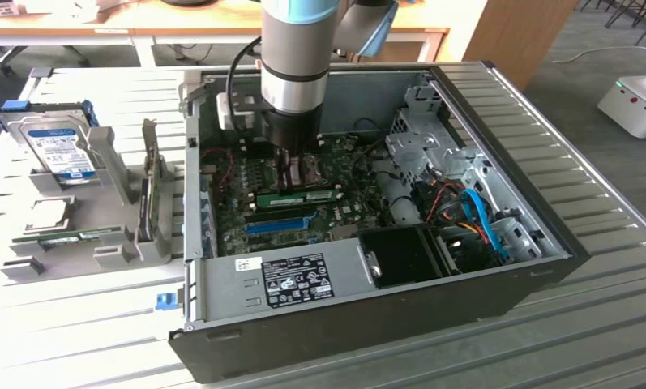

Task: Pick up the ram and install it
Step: 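Press down the ram until it locks into place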

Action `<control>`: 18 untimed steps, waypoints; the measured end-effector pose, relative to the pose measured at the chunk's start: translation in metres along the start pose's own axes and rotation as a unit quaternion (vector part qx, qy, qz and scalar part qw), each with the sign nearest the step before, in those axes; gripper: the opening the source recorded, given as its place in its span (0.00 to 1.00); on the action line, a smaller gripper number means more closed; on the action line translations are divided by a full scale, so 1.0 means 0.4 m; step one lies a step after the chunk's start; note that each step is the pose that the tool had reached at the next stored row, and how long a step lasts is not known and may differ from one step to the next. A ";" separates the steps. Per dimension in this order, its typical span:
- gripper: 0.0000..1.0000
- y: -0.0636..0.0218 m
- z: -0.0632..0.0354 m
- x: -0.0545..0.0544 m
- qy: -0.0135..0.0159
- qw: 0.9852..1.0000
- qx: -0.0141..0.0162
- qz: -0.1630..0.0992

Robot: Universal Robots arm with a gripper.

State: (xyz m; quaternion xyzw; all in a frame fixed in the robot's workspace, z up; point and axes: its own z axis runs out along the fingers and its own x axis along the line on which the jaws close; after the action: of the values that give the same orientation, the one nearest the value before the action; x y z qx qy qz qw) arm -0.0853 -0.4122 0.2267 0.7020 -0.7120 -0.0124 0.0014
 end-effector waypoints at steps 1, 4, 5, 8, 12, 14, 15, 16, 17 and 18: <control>0.11 0.000 0.001 0.000 0.000 1.000 0.000 0.000; 0.11 0.000 0.002 0.000 0.000 1.000 0.000 0.000; 0.11 0.000 0.002 0.000 0.000 1.000 0.000 0.000; 0.11 0.000 0.002 0.000 0.000 1.000 0.000 0.000; 0.11 0.000 0.004 0.001 0.000 1.000 0.000 0.000; 0.11 0.000 0.006 0.001 0.000 1.000 0.000 0.000; 0.11 0.000 0.006 0.001 0.000 1.000 0.000 0.000; 0.11 0.000 0.007 0.001 0.000 1.000 0.000 0.000; 0.11 0.000 0.007 0.001 0.000 1.000 0.000 0.000; 0.11 0.000 0.007 0.001 0.000 1.000 0.000 0.000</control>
State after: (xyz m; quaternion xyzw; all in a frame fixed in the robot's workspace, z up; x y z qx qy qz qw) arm -0.0853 -0.4126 0.2239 0.7020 -0.7120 -0.0124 0.0014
